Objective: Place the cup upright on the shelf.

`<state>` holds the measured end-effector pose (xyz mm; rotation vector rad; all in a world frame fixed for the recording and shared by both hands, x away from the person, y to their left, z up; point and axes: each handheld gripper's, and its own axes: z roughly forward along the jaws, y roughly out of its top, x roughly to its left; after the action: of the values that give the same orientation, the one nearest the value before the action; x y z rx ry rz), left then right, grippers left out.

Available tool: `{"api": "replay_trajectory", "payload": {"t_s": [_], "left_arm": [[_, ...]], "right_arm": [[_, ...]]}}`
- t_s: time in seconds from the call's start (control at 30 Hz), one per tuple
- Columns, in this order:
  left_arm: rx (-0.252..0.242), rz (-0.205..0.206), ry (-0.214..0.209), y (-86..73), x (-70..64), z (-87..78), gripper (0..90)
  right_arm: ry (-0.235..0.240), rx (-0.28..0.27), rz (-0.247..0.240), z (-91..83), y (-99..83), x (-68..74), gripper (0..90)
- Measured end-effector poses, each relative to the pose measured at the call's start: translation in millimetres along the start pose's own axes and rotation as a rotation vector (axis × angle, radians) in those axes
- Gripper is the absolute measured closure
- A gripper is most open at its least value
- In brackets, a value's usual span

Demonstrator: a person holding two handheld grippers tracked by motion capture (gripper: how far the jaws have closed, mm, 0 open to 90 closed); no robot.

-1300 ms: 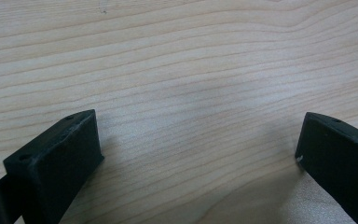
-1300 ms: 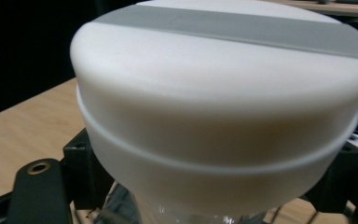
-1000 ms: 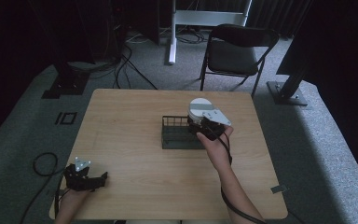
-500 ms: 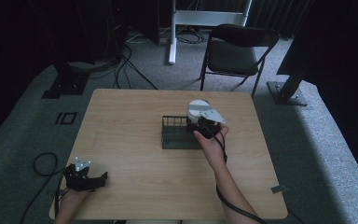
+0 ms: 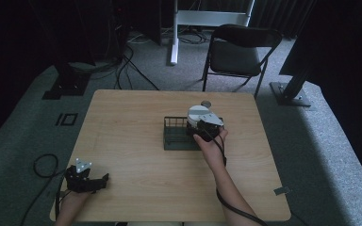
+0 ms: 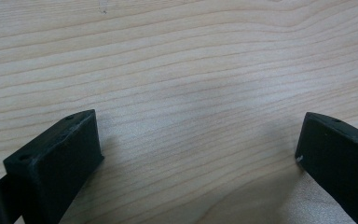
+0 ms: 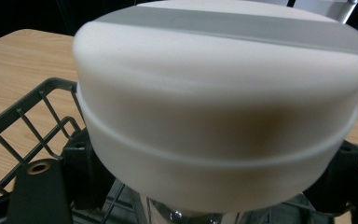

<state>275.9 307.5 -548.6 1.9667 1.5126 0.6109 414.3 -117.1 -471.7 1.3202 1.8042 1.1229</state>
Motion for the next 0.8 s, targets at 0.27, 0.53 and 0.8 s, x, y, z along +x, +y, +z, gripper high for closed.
{"api": "replay_trajectory", "payload": {"t_s": [0.27,0.53,0.8], "left_arm": [[0.000,0.000,0.000,0.0,0.0,0.0,0.2],[0.000,0.000,0.000,0.0,0.0,0.0,0.2],[0.000,-0.001,0.000,0.0,-0.1,0.0,0.1]], "right_arm": [[0.011,0.033,-0.019,3.6,0.4,1.4,18.3],[0.035,0.043,-0.038,4.5,-0.7,2.9,18.3],[0.032,0.046,-0.056,0.0,-3.6,3.2,18.3]]}}
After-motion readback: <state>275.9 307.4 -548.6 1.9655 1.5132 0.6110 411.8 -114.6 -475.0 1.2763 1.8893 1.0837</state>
